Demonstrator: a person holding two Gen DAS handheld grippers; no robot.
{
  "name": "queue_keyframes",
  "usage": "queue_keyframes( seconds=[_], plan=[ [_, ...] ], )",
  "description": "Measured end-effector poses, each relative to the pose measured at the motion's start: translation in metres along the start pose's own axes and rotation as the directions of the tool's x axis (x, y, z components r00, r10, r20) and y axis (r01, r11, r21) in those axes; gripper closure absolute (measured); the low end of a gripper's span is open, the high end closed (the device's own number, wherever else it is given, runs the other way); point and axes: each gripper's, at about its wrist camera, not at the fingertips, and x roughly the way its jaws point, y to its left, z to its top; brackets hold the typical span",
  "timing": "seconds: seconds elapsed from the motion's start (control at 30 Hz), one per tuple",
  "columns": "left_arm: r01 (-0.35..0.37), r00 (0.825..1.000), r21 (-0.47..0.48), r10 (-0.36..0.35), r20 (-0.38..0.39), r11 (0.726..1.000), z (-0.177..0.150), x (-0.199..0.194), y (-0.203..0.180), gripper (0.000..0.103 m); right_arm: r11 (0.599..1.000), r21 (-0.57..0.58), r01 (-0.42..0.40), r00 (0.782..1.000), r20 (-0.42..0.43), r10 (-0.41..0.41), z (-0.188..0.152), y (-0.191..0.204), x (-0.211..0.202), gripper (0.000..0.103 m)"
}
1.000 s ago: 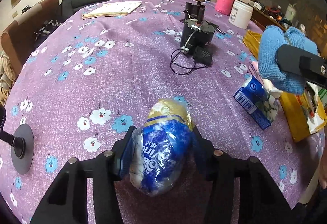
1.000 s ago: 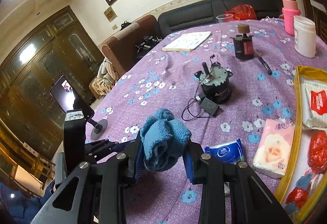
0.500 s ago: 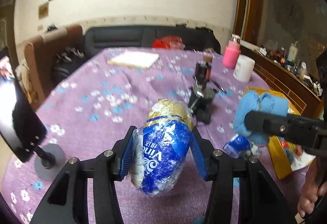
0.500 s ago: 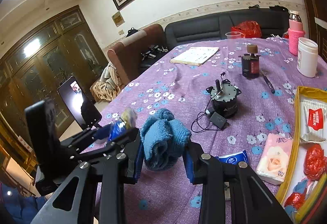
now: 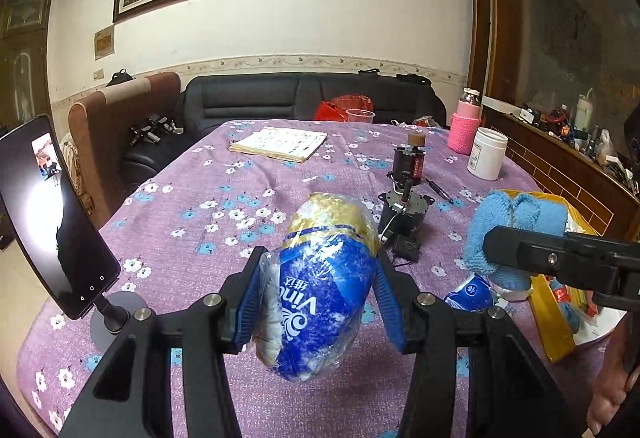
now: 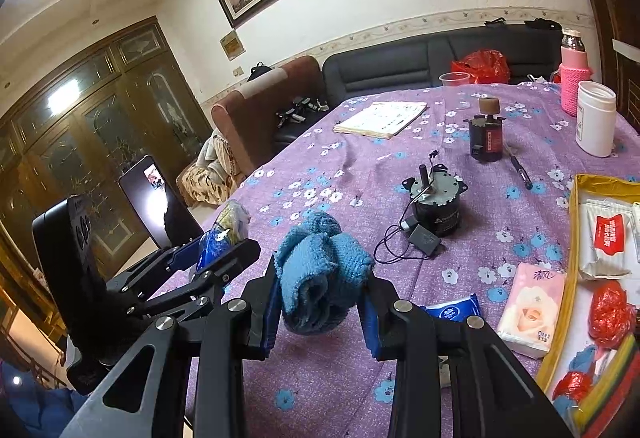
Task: Organize soft objects
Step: 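Lift the snack bag with the left gripper while the right lifts the blue cloth, then carry both items over the tray and open both grippers to drop them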
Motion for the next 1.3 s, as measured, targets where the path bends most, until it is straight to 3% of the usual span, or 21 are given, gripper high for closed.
queue_keyframes(
  seconds=[0.3, 0.57, 1.03, 1.3],
  plan=[
    [-0.031, 0.999, -0.004, 0.031, 0.041, 1.0, 0.004, -0.014, 0.005, 0.052, 1.0, -0.017, 0.002, 1.0, 0.027, -0.001, 0.004, 0.01, -0.01, 0.067],
    [-0.036, 0.999, -0.009, 0.036, 0.025, 0.999, 0.005, -0.014, 0.006, 0.052, 0.999, -0.029, -0.021, 0.999, 0.031, 0.022, 0.004, 0.018, -0.011, 0.067],
    [0.056, 0.998, 0.071, -0.056, -0.001, 0.996, 0.014, -0.012, -0.051, 0.052, 0.998, 0.058, 0.008, 0.993, 0.12, -0.015, -0.002, -0.028, -0.052, 0.067],
    [0.147, 0.989, 0.132, -0.142, -0.05, 0.98, 0.015, -0.003, -0.108, 0.052, 0.99, 0.137, 0.027, 0.984, 0.172, -0.051, -0.007, -0.069, -0.08, 0.067]
  ],
)
